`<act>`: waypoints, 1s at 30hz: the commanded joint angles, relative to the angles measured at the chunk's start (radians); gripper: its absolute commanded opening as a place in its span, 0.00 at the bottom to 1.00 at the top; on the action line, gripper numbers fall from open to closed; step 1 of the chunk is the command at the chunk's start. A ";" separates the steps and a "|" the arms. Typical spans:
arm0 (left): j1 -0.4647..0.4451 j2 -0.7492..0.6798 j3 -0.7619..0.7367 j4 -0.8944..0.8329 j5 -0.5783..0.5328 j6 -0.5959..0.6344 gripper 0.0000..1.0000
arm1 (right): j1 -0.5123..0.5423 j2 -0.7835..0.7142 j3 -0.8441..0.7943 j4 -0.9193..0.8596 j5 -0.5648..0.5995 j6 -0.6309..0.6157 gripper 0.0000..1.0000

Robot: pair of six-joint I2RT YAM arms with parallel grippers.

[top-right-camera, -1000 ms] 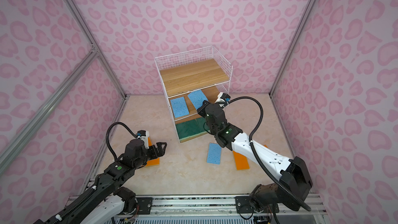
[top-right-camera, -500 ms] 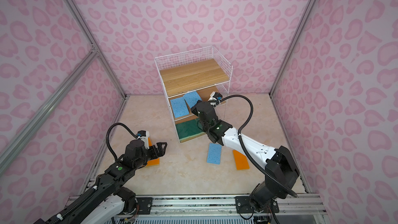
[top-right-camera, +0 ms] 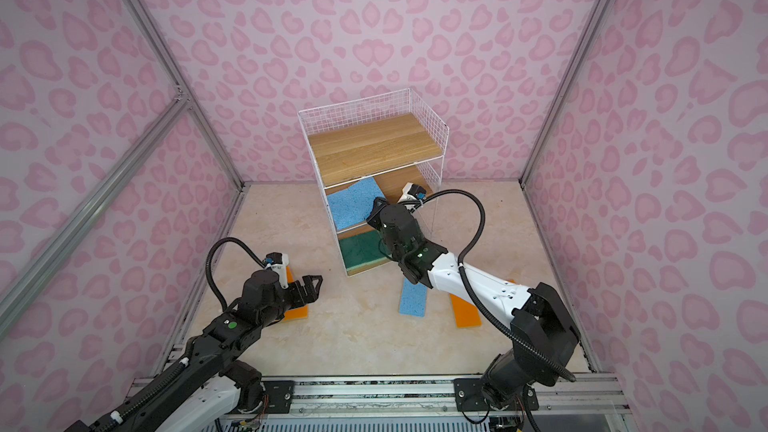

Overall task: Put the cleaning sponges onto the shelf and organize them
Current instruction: 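Insert the blue sponge onto the middle shelf beside the other blue sponge, then open the right gripper and withdraw while the left gripper reaches toward the table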

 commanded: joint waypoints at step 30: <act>-0.011 0.029 0.034 0.040 0.058 0.042 1.00 | 0.027 -0.134 -0.051 -0.109 0.014 -0.393 0.96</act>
